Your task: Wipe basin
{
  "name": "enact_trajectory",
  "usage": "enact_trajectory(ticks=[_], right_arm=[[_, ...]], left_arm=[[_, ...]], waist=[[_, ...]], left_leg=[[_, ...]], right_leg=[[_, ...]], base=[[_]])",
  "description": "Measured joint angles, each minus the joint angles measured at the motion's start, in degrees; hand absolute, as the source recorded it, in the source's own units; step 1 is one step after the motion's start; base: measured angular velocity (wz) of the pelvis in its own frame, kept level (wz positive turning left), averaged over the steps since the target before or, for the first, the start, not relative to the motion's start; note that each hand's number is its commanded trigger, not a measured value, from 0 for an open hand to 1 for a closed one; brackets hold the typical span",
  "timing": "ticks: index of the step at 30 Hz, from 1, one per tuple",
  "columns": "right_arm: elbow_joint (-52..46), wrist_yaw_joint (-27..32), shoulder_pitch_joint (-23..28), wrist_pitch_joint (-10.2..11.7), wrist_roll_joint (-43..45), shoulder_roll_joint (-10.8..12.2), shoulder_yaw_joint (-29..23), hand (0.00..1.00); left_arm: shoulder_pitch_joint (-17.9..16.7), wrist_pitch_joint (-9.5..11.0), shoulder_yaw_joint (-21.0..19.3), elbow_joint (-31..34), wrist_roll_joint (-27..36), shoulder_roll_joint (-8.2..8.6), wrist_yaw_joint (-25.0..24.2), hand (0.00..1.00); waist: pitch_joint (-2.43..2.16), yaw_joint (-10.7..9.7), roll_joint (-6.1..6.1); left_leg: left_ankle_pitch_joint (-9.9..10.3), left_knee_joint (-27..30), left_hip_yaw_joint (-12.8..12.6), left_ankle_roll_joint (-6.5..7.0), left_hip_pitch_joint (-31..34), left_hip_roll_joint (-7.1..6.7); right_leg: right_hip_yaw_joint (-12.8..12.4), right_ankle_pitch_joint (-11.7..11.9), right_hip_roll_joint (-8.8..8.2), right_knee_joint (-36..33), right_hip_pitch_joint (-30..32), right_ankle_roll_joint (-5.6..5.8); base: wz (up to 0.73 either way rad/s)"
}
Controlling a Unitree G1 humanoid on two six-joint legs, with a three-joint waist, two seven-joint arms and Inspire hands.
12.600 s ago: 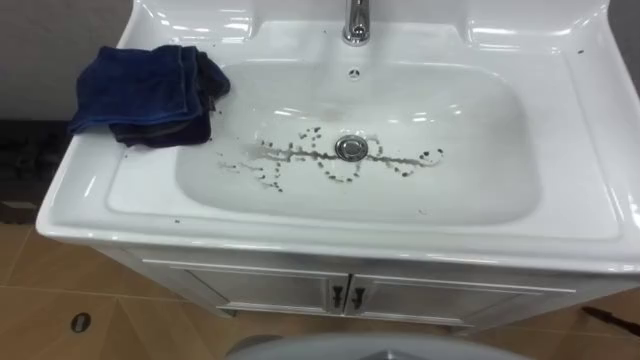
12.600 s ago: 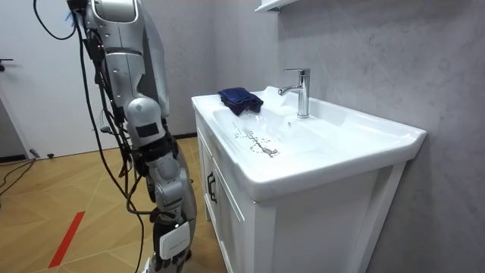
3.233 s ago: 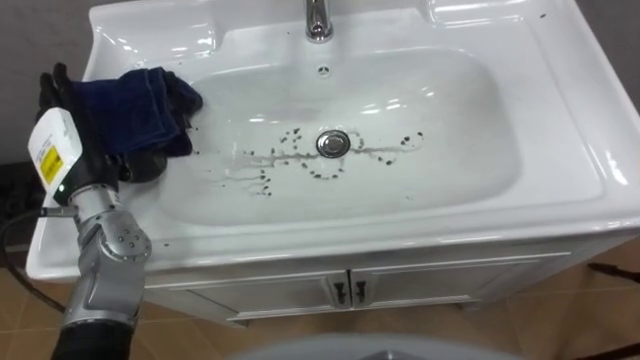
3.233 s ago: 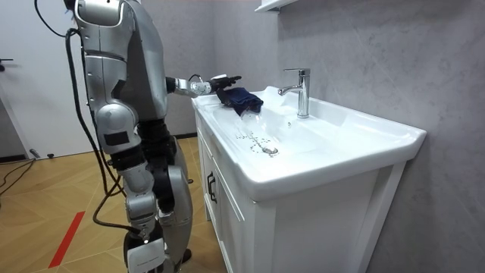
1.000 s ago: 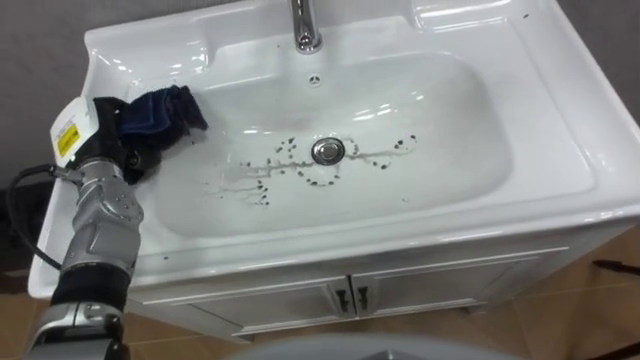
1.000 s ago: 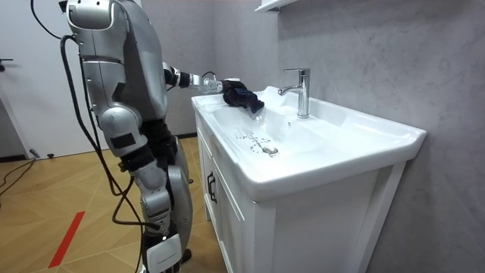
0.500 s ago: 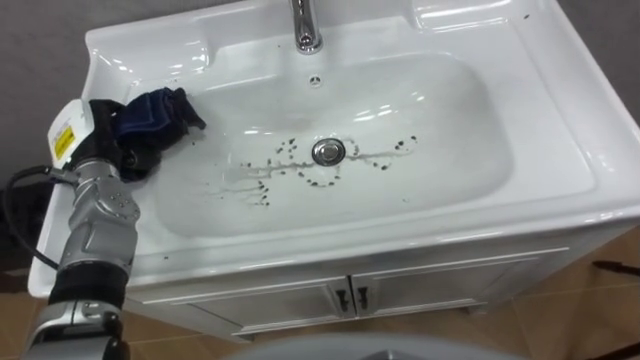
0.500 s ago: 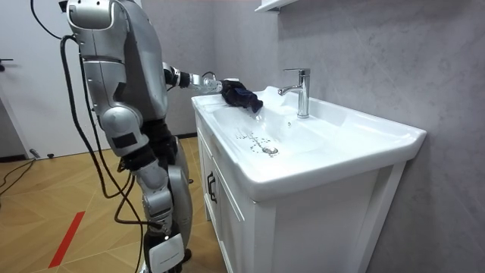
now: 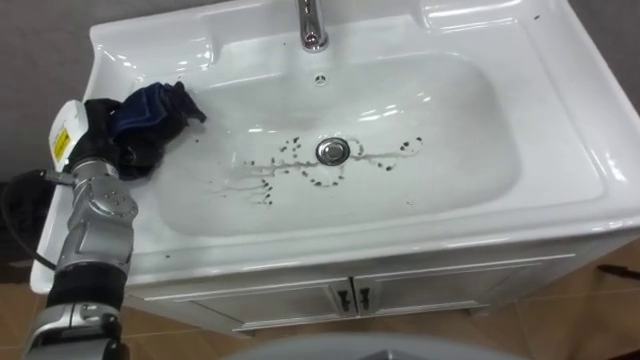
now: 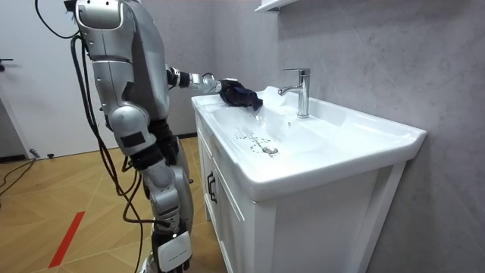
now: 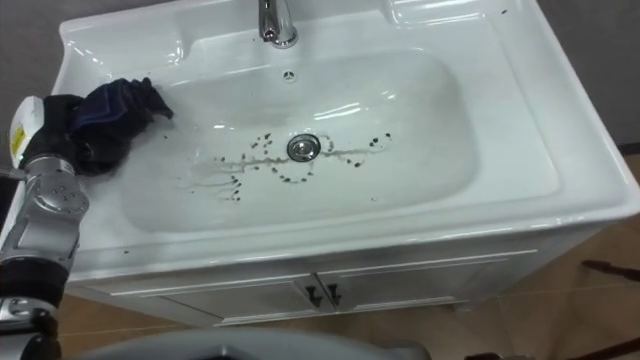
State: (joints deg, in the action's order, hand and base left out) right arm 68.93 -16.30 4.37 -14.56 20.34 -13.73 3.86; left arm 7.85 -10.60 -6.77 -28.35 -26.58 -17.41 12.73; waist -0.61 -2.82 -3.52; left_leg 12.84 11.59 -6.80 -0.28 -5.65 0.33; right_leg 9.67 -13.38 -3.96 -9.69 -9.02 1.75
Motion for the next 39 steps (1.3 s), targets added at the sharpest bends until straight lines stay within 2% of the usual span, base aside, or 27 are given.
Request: enact_trajectory(ticks=[2, 4, 5, 6, 8, 11, 15, 17, 25, 31, 39], right_arm=[[0.02, 0.01, -0.06, 0.79, 0.01, 0.03, 0.0, 0.0], [-0.06, 0.04, -0.05, 1.18, -0.05, 0.13, 0.03, 0.0], [-0.06, 0.12, -0.04, 1.58, -0.03, 0.13, 0.2, 0.0], [-0.06, 0.12, -0.02, 1.76, -0.02, 0.12, 0.53, 0.0], [0.08, 0.13, 0.22, 2.62, 0.02, 0.1, 0.69, 0.0], [0.17, 0.19, 0.3, 4.16, 0.01, 0.1, 0.64, 0.0], [0.27, 0.16, 0.89, 5.19, -0.2, 0.06, 0.67, 0.0], [0.52, 0.22, 0.89, 5.25, -0.27, 0.08, 0.66, 0.0], [2.9, 1.41, 2.1, 6.07, -0.56, 0.28, 0.5, 0.0], [2.85, 1.01, 3.54, 6.32, -0.62, 0.48, 0.48, 0.0], [2.58, -0.3, 3.41, 6.39, -2.1, 0.53, 0.49, 0.0]], left_arm=[[-1.43, -0.12, 0.12, 3.4, -0.19, 0.02, -0.72, 1.0], [-2.71, -0.17, 0.36, 6.85, -0.27, 0.16, -1.14, 1.0], [-3.42, -0.2, 0.62, 9.28, -0.12, 0.39, -1.15, 1.0], [-3.71, -0.2, 0.92, 10.15, -0.05, 0.45, -1.15, 1.0], [-3.98, -0.23, 2.67, 12.76, -0.19, 0.58, -1.13, 1.0], [-3.97, 0.28, 3.39, 16.79, -0.18, 0.81, -0.93, 1.0], [-3.97, 3.38, 4.17, 20.87, 0.03, 0.81, 0.12, 1.0], [-3.98, 3.74, 4.94, 22.04, 0.0, 0.81, 0.57, 1.0], [-3.99, 4.85, 7.41, 22.16, -1.12, 0.82, 2.13, 1.0], [-4.53, 5.94, 7.95, 22.16, -5.77, 0.82, 2.43, 1.0], [-8.4, 5.92, 12.17, 22.08, -10.71, 0.79, -0.03, 1.0]], waist=[[0.33, 0.0, 0.49], [0.42, -0.12, 0.66], [0.74, -0.03, 1.1], [0.81, -0.01, 1.26], [0.71, -0.01, 1.57], [0.73, -0.41, 1.28], [0.68, -0.9, 0.79], [0.63, -1.34, 0.71], [0.86, -2.12, 1.03], [0.86, -2.16, 1.09], [1.02, -3.34, 1.41]], left_leg=[[0.0, 0.18, 0.49, 0.0, 0.36, -0.04], [0.0, 0.33, 0.91, 0.0, 0.83, -0.06], [0.0, 0.66, 1.07, 0.0, 1.14, -0.04], [0.0, 0.79, 1.25, 0.0, 1.29, -0.04], [0.03, 1.72, 1.98, 0.02, 2.51, -0.08], [0.02, 2.11, 2.48, 0.01, 3.51, -0.06], [0.02, 1.96, 2.52, 0.01, 3.07, -0.07], [0.02, 1.94, 2.53, 0.01, 3.01, -0.08], [0.02, 1.91, 2.69, 0.0, 2.03, -0.1], [0.02, 1.57, 2.54, 0.01, 1.84, -0.09], [0.02, 1.6, 2.23, 0.01, 2.09, -0.08]], right_leg=[[0.3, 0.0, 0.02, 0.08, 0.07, 0.0], [0.78, 0.0, 0.02, 0.17, 0.21, 0.0], [0.95, 0.0, 0.03, 0.13, 0.28, 0.0], [1.14, 0.0, 0.02, 0.11, 0.27, 0.0], [1.78, 0.02, -0.03, -0.1, 0.81, -0.01], [2.51, 0.09, -0.02, -0.16, 1.02, -0.07], [2.65, 0.09, -0.04, -0.15, 0.61, -0.07], [2.66, 0.09, -0.04, -0.13, 0.56, -0.07], [2.65, 0.1, -0.02, -0.14, -0.18, -0.07], [2.04, 0.1, 0.01, -0.21, -0.14, -0.06], [2.06, 0.11, -0.01, -0.15, -0.07, -0.05]], base=[[0.1], [0.14], [0.11], [0.14], [0.19], [0.1], [0.01], [0.0], [0.0], [-0.01], [-0.01]])
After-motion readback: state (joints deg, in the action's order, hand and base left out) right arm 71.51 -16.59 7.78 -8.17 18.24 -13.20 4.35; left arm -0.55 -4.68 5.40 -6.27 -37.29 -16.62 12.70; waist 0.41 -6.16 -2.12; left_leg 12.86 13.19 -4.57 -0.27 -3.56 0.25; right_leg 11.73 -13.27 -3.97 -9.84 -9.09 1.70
